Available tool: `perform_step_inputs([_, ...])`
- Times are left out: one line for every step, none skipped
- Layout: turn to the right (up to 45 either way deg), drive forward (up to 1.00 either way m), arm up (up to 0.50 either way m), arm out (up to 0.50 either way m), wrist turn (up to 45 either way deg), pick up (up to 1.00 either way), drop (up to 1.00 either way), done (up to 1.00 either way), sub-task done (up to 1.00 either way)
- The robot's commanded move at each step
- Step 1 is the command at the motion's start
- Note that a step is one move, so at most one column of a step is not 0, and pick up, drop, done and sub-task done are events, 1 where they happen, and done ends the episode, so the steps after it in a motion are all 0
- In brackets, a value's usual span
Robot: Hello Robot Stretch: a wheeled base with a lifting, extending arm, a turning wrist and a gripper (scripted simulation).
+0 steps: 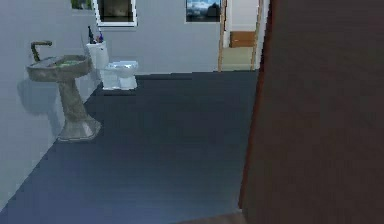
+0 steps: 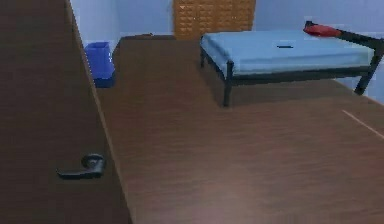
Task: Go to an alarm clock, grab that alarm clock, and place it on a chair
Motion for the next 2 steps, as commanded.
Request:
perform_step_inputs([0.0,1.0,0.0,0.0,0.0,0.0,0.0,0.0,0.0])
perform_step_inputs([-3.0,0.0,0.0,0.0,0.0,0.0,0.0,0.0,0.0])
